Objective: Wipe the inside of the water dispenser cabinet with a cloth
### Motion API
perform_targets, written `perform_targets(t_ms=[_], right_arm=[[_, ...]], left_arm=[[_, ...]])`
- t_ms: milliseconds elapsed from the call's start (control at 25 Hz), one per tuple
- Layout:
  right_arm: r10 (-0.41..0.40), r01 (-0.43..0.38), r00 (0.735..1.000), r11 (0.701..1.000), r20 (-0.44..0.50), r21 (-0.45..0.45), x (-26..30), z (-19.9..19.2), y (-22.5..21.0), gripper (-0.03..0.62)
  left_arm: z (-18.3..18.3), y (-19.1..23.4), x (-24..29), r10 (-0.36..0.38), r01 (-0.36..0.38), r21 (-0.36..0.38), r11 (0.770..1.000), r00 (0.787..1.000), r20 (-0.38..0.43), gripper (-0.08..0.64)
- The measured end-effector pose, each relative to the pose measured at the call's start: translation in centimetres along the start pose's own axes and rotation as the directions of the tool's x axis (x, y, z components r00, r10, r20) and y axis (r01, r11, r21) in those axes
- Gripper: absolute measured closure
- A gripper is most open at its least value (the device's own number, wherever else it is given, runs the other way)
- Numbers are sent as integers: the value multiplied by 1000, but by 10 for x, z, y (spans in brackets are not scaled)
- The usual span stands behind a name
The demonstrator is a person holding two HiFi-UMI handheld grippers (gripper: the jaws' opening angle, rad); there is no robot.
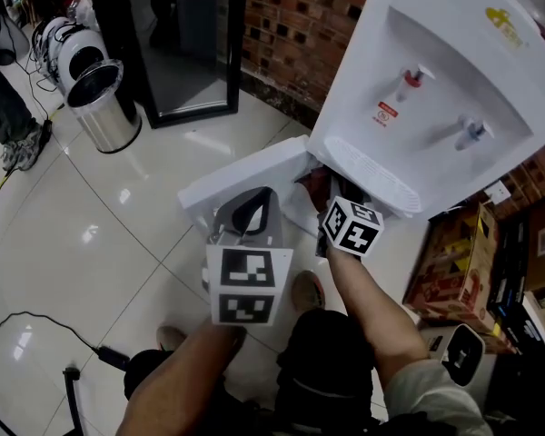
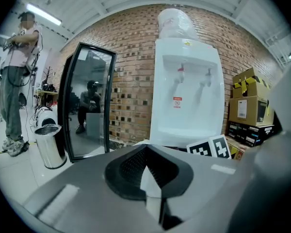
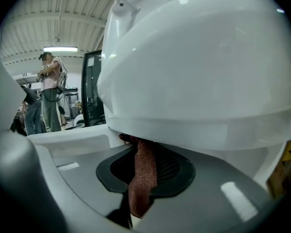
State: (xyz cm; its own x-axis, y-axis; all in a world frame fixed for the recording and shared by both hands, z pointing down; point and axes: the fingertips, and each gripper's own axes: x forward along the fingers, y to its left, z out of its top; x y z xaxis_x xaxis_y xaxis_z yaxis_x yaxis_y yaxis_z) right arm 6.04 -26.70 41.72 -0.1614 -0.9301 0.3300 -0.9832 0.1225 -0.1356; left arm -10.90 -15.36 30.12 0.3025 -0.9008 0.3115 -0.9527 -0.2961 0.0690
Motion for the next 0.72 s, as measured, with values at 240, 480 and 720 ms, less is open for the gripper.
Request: perform_targets(t_ms=[240, 480, 720], right_arm=[[-87, 87, 996, 995, 2, 39, -39, -5, -49, 511], [-139, 139, 990, 990, 8, 26, -80, -5, -88, 511], [-193, 193, 981, 981, 5, 6, -116, -9, -120, 511]], left_arm=[[-6, -11, 7, -17, 18, 43, 999, 1000, -19, 560], [-4, -28, 9, -46, 46, 59, 997, 999, -14, 560], [0, -48, 9, -62, 62, 75, 995, 998, -12, 560]])
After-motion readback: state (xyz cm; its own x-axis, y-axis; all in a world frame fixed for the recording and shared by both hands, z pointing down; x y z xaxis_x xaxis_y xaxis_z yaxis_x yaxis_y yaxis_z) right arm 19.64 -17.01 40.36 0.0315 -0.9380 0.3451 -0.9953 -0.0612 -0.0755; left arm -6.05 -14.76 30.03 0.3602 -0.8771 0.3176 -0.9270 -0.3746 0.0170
